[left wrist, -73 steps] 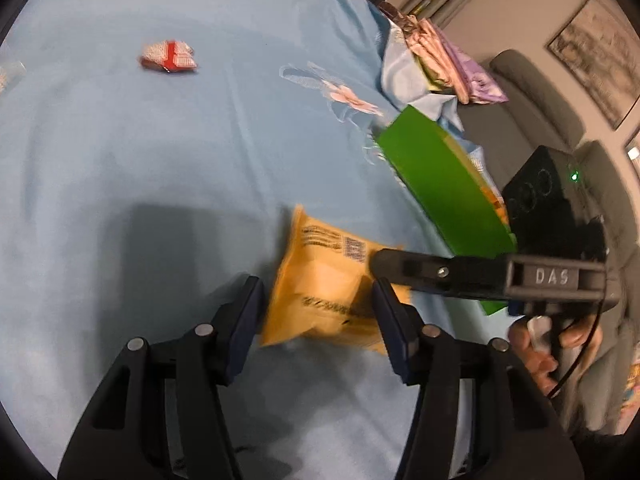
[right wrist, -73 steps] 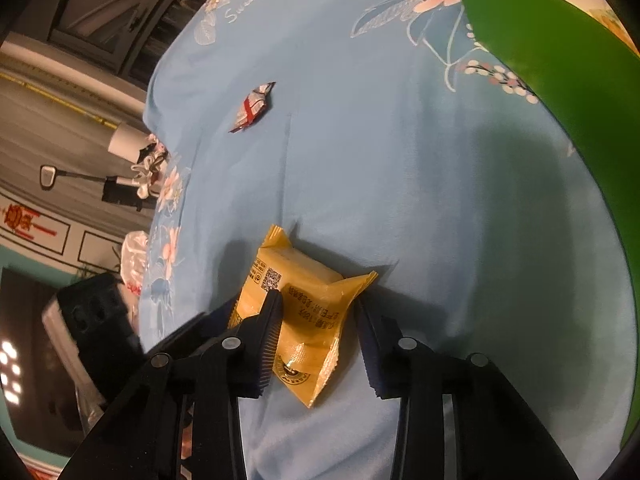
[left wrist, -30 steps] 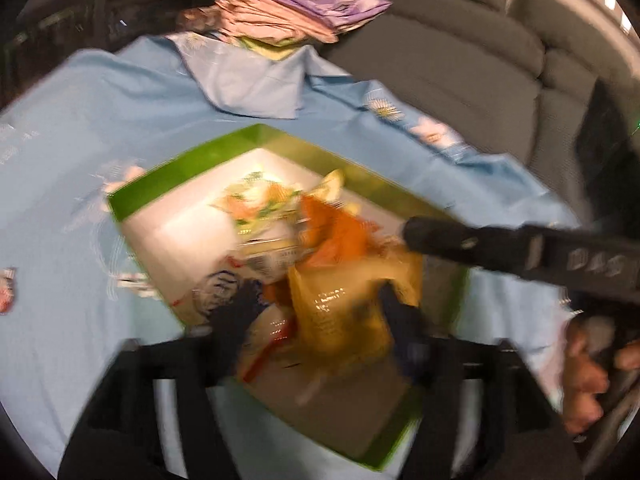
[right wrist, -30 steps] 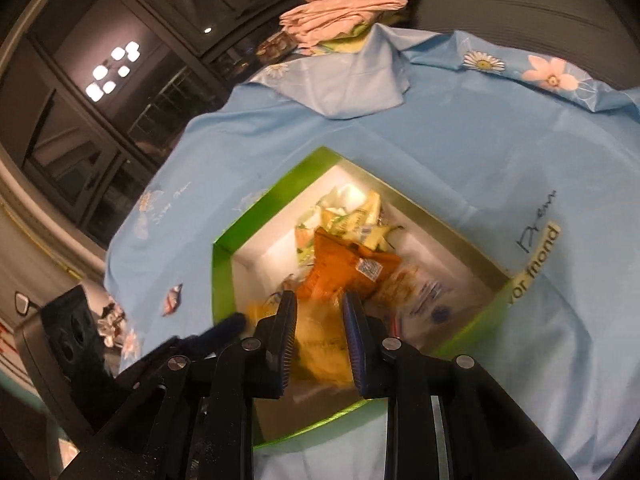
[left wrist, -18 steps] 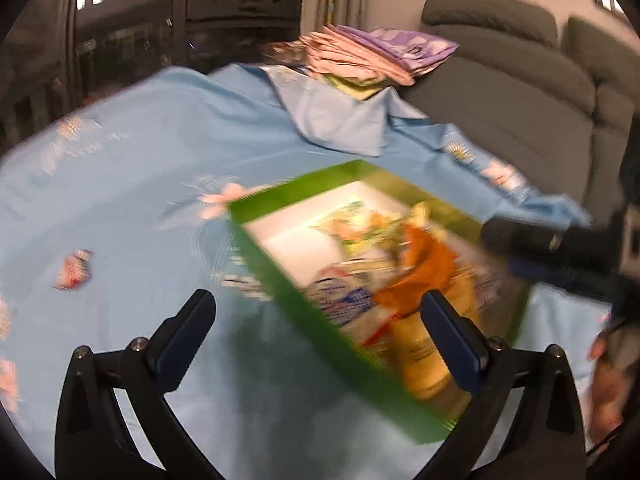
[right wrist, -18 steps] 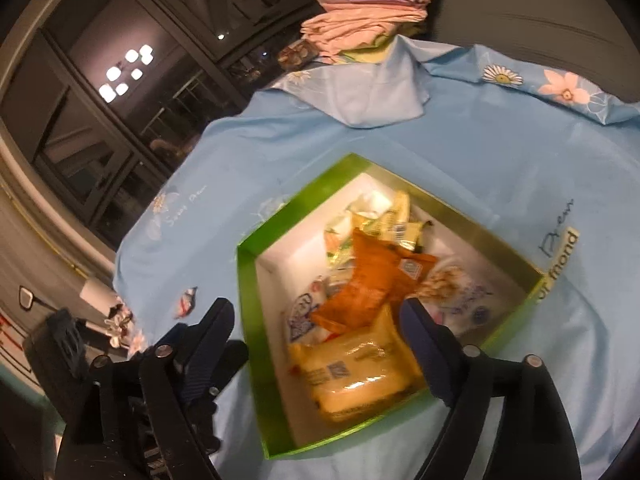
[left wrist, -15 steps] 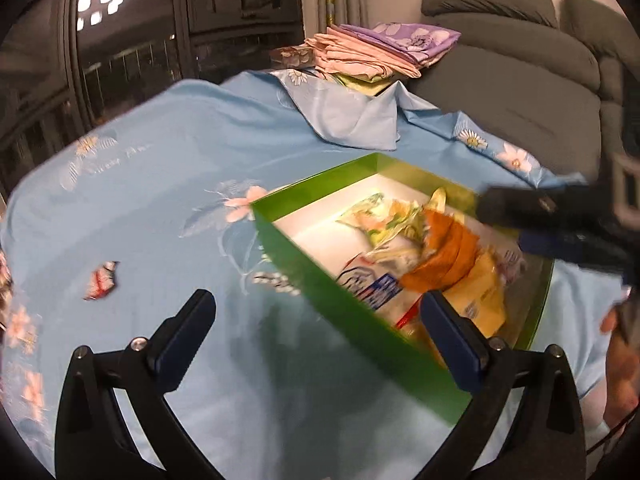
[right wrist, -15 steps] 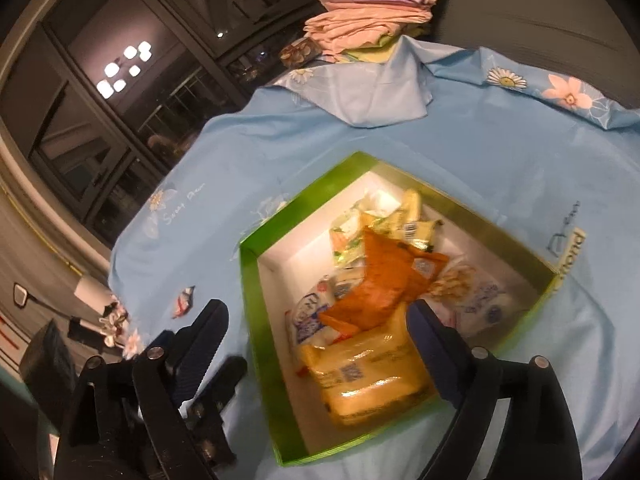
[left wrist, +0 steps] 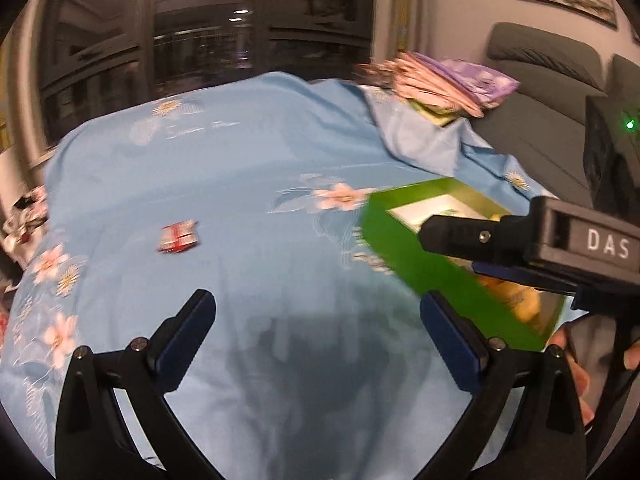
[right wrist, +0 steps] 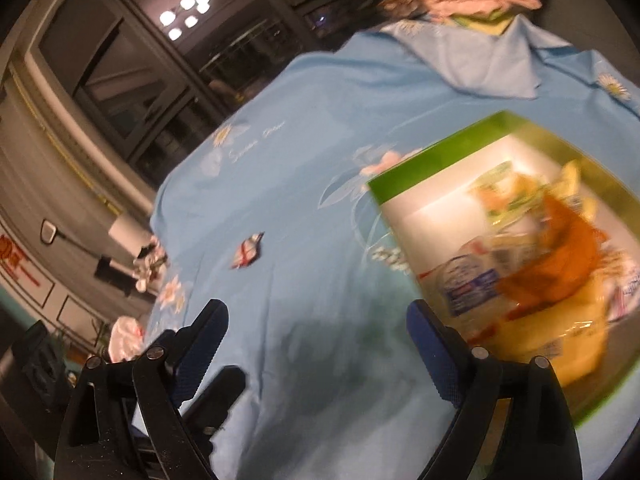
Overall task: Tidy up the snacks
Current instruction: 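Withdraw the right gripper and move it to the red-and-white packet, then grasp the red-and-white packet with the right gripper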
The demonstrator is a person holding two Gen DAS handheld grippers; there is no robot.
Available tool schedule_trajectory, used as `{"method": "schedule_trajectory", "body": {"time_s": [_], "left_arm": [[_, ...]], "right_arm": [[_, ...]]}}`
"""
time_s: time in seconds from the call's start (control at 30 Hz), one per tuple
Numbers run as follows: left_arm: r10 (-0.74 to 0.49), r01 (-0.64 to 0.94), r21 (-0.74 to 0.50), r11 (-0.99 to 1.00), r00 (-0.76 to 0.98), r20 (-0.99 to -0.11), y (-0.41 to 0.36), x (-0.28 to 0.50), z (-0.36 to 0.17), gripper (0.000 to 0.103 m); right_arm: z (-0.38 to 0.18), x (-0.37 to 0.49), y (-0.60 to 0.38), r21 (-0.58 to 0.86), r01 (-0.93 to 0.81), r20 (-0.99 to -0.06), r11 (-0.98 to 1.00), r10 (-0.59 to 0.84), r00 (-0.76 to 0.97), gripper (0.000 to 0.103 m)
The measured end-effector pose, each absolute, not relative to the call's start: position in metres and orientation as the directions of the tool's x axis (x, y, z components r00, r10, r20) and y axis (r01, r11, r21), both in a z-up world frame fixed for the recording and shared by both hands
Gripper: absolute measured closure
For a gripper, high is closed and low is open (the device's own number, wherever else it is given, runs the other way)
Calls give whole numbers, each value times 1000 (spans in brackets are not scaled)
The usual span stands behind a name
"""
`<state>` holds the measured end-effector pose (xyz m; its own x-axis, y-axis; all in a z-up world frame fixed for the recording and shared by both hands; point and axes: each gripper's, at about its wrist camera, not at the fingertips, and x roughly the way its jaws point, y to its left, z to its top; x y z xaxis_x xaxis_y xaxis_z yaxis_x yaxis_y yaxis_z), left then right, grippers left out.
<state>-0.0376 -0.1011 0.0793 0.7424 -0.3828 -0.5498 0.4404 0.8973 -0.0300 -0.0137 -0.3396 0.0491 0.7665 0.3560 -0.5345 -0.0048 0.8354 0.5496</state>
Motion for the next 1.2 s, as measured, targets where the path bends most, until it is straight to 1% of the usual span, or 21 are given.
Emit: {"method": "schedule_trajectory", "body": {"time_s": [0.1, 0.2, 0.3, 0.37, 0.47, 0.57, 0.6, 0.7, 0.77, 0.83, 0.87, 0.93, 0.97, 1.0, 1.03, 1.07, 1.2], "left_arm": [[-354, 398, -49, 916, 747, -562, -77, -32, 75, 0], [-348, 365, -91, 927, 742, -573, -52, -27, 70, 0], [-330, 342, -92, 935, 746, -578, -30, -24, 64, 0], [-311, 327, -79, 942, 755, -578, -16, -22, 62, 0], [-273, 280, -80, 957, 765, -584, 7, -19, 62, 0], [-286, 284, -99, 954, 758, -587, 32, -21, 63, 0], [-281, 279, -96, 955, 763, -582, 38, -22, 62, 0], [-244, 245, -79, 966, 780, -576, 53, -23, 60, 0], [-236, 218, -100, 971, 786, -572, 60, -18, 57, 0], [-282, 225, -170, 959, 762, -583, 66, -9, 50, 0], [-302, 238, -186, 953, 742, -598, 65, -6, 46, 0], [-291, 237, -171, 956, 724, -625, 60, 1, 41, 0], [-280, 235, -157, 959, 724, -631, 58, 2, 39, 0], [-270, 236, -140, 962, 723, -636, 57, 2, 38, 1], [-264, 238, -128, 963, 723, -639, 56, 1, 38, 0], [-262, 238, -125, 963, 725, -638, 55, -1, 38, 0], [-260, 218, -145, 965, 729, -633, 61, -3, 38, 0]], "right_arm": [[45, 0, -319, 526, -19, -563, 850, 366, 741, 12], [45, 10, -302, 517, -41, -573, 855, 382, 725, 12], [47, 27, -281, 506, -72, -580, 860, 401, 709, 12], [51, 46, -269, 493, -89, -587, 866, 407, 700, 12], [54, 96, -254, 510, -152, -603, 847, 477, 640, 12], [44, 159, -240, 526, -127, -632, 841, 486, 603, 12], [36, 183, -236, 552, -109, -639, 827, 503, 582, 12], [9, 237, -230, 568, -21, -701, 823, 497, 512, 12], [-5, 266, -225, 558, 28, -725, 829, 471, 503, 12], [-13, 286, -216, 552, 17, -732, 833, 475, 489, 12], [-18, 296, -209, 542, 11, -742, 840, 472, 475, 12], [-20, 302, -198, 486, 12, -761, 874, 416, 497, 12], [-17, 301, -188, 438, -26, -759, 898, 386, 524, 19], [-18, 299, -181, 390, -49, -770, 919, 355, 530, 31], [-18, 298, -175, 314, -61, -786, 948, 295, 543, 55], [-16, 298, -172, 296, -81, -781, 952, 290, 553, 62], [-13, 292, -176, 323, -79, -788, 943, 314, 529, 66]]}}
